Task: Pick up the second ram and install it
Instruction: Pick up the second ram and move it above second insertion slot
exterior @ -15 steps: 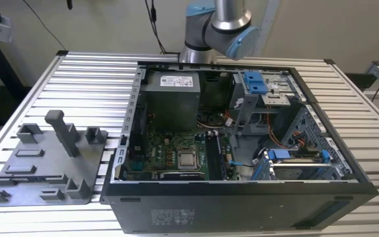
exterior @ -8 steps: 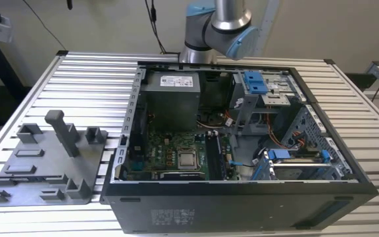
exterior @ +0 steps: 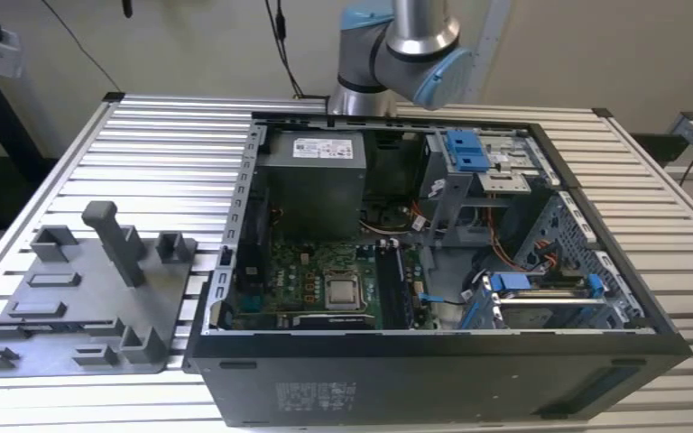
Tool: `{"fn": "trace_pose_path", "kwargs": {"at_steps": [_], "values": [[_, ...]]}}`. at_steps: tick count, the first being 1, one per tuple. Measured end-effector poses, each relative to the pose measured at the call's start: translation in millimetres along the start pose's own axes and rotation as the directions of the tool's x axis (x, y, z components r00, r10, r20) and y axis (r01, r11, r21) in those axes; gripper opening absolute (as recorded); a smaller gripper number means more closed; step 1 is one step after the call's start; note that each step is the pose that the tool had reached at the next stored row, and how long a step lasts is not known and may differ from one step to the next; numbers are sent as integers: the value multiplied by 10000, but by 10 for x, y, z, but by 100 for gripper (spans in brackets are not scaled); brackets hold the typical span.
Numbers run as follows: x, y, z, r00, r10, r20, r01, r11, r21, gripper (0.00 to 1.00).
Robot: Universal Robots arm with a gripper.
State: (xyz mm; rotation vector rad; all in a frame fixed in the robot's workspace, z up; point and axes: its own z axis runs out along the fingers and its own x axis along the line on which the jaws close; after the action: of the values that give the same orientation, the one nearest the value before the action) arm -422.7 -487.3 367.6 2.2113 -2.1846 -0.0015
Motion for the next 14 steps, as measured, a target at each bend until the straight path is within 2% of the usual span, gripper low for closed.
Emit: {"fn": "trace_pose_path", "kwargs": {"at_steps": [3, 4, 6, 7, 14], "values": [[0, 0, 0, 10000, 0, 0, 0, 10000, -3, 30], [0, 0, 0, 10000, 0, 0, 0, 10000, -3, 42], [0, 0, 0, 10000, 0, 0, 0, 10000, -5, 42], [0, 0, 0, 10000, 0, 0, 0, 10000, -5, 48], [0, -1, 0, 10000, -1, 7, 1, 10000, -11, 48]]}}
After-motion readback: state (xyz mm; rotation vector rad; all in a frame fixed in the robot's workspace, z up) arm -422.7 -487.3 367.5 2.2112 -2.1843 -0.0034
